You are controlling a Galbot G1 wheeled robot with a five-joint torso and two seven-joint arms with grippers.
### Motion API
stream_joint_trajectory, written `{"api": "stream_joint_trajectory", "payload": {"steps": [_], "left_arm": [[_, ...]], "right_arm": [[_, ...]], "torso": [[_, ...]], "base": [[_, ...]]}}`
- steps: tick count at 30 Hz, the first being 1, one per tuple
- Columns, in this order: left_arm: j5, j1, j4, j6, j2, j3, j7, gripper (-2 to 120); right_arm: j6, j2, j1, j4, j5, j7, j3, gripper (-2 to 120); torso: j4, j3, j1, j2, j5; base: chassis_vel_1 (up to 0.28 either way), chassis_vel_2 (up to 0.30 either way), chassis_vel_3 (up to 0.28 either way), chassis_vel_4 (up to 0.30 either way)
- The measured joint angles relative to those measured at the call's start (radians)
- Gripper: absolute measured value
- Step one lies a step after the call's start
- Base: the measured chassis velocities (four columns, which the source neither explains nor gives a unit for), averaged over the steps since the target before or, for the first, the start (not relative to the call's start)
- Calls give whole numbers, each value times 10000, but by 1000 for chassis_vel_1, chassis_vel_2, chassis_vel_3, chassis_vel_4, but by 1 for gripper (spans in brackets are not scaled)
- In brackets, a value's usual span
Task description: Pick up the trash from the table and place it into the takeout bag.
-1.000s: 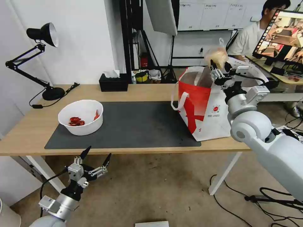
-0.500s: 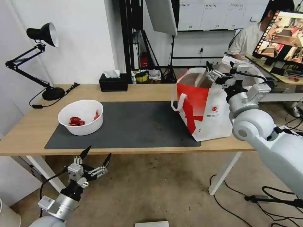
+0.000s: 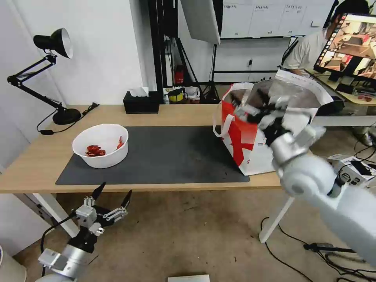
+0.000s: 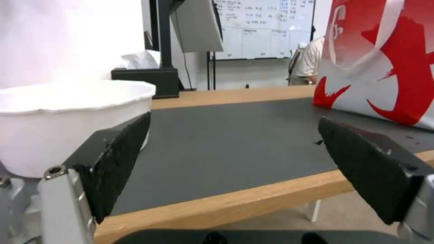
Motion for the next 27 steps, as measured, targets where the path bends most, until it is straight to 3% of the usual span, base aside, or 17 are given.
{"api": "stream_joint_trajectory", "payload": {"steps": [7, 9, 13, 21, 27], "left_arm": [[28, 9, -9, -1, -43, 58, 13, 100], [28, 11, -15, 0, -42, 59, 14, 100], [30, 18, -37, -4, -42, 71, 16, 100], [35, 117, -119, -50, -51, 99, 33, 100], [38, 213, -223, -65, -84, 80, 39, 100]], "right_arm": [[574, 880, -3576, 550, -1685, -324, 1470, 100], [635, 990, -3938, 584, -1877, -347, 1622, 100], [950, 1866, -5732, 604, -2865, -395, 2180, 100], [1308, 3168, -7294, -76, -4693, -283, 2194, 100], [1352, 3420, -7416, -399, -5328, 22, 1997, 100]], "torso": [[1, -1, -1, 0, 2], [-1, 0, -1, 0, 1], [2, 0, 0, 0, -1], [0, 0, -1, 1, 0], [2, 1, -1, 0, 0]], "base": [[0, 0, 0, 0], [0, 0, 0, 0], [0, 0, 0, 0], [0, 0, 0, 0], [0, 0, 0, 0]]}}
